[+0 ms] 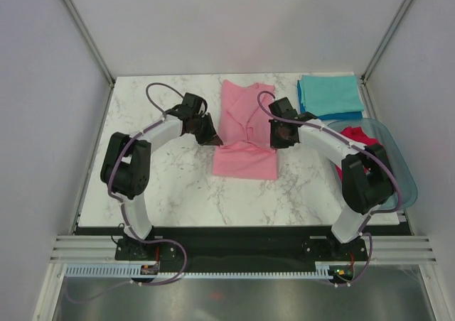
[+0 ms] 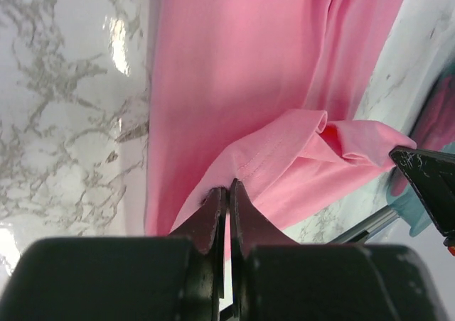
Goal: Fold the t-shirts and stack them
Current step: Fold the tshirt
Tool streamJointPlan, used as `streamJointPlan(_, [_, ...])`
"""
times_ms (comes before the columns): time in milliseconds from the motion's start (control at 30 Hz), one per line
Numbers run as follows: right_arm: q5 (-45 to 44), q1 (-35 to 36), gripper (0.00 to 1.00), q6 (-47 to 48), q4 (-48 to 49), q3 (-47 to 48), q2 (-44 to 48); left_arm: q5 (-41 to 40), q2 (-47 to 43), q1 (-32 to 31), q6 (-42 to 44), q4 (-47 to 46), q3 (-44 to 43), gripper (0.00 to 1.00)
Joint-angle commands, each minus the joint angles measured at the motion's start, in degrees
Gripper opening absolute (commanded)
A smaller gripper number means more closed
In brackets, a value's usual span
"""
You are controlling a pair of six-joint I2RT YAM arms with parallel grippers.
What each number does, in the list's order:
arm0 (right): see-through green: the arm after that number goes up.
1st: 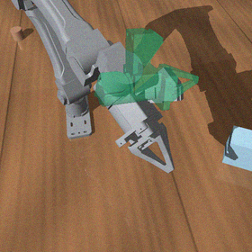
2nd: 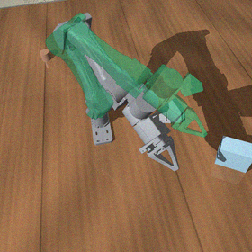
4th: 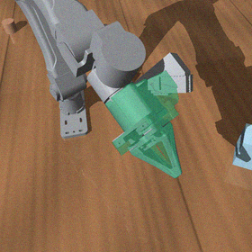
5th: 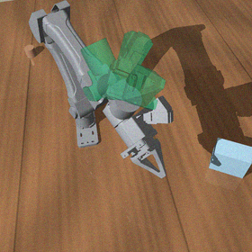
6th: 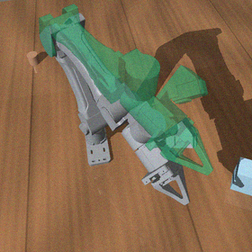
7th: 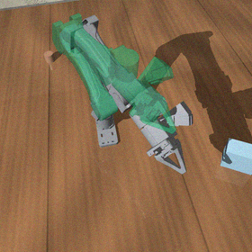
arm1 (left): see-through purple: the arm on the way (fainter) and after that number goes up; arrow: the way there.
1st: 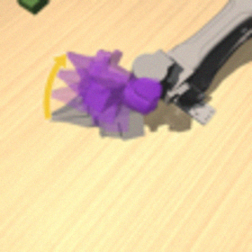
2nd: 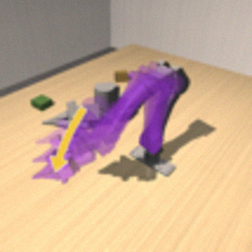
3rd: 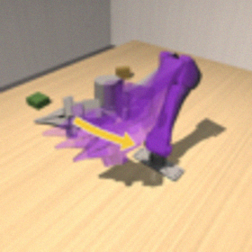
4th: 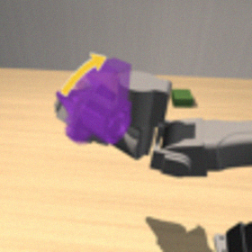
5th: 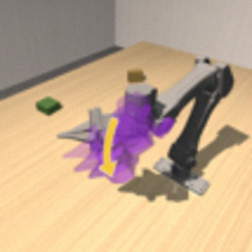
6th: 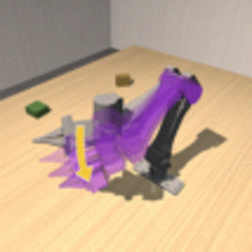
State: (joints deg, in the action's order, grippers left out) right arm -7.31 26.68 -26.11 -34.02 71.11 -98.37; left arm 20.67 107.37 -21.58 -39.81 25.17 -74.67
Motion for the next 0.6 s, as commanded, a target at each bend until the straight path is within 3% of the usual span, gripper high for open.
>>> streamJointPlan(0, [2.20, -2.15, 0.00, 3.08, -0.17, 5.17, -2.87, 3.85, 2.66, 0.49, 2.63, -0.91, -5.03, 0.02])
streamJointPlan(567, [6.69, -8.04, 0.01, 1.94, 0.53, 17.30, -13.16, 5.08, 12.59, 4.00, 0.00, -1.09, -18.75, 0.02])
